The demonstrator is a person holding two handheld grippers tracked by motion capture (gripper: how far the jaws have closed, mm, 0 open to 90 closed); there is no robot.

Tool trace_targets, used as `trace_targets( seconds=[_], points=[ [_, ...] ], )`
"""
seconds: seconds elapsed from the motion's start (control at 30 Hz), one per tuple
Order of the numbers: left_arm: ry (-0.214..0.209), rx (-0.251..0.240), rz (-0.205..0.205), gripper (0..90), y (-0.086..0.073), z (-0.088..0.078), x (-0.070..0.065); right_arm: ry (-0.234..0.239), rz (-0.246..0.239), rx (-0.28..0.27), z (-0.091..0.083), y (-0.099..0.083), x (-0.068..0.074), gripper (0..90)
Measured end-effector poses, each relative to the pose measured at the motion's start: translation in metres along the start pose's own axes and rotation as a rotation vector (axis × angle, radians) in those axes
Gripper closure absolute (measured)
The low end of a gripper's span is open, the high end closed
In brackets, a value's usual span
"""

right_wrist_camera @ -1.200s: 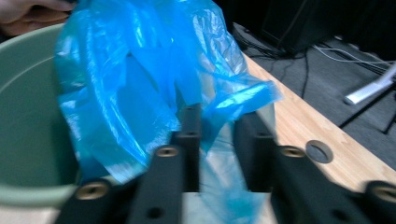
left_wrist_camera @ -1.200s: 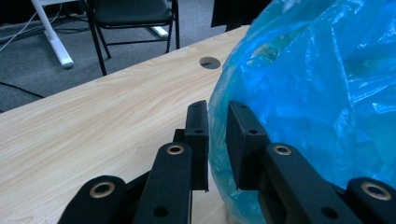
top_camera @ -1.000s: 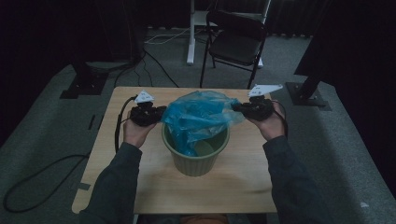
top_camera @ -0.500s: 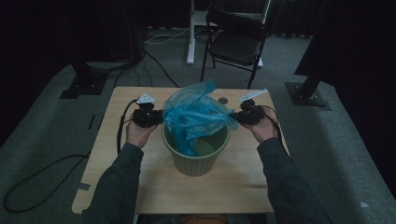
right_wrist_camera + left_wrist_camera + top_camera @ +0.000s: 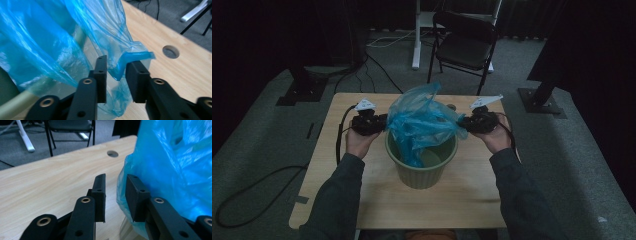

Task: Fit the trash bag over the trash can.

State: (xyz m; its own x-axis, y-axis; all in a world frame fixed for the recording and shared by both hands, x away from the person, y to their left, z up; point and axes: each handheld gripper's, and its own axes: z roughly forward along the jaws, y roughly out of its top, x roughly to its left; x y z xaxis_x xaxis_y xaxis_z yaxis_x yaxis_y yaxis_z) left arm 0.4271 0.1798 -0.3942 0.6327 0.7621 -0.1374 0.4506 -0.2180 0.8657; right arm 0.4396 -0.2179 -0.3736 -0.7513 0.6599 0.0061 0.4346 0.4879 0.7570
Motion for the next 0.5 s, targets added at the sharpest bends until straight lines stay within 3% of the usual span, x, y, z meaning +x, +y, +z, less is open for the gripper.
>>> trace_targets(
  seconds=[0.1,0.3,0.5],
  points=[
    [0.004,-0.022,0.012,66.2,0.004,-0.010,0.000,0.005,-0.005,-0.027,-0.015,0.003,-0.001,65.0],
    [-0.009,-0.038,0.016,63.9,0.004,-0.017,0.002,0.013,0.014,-0.036,-0.027,-0.002,-0.008,63.4],
    [-0.011,-0.059,0.012,62.2,0.008,-0.025,0.004,0.021,0.012,-0.056,-0.034,-0.003,-0.006,63.4]
  ],
)
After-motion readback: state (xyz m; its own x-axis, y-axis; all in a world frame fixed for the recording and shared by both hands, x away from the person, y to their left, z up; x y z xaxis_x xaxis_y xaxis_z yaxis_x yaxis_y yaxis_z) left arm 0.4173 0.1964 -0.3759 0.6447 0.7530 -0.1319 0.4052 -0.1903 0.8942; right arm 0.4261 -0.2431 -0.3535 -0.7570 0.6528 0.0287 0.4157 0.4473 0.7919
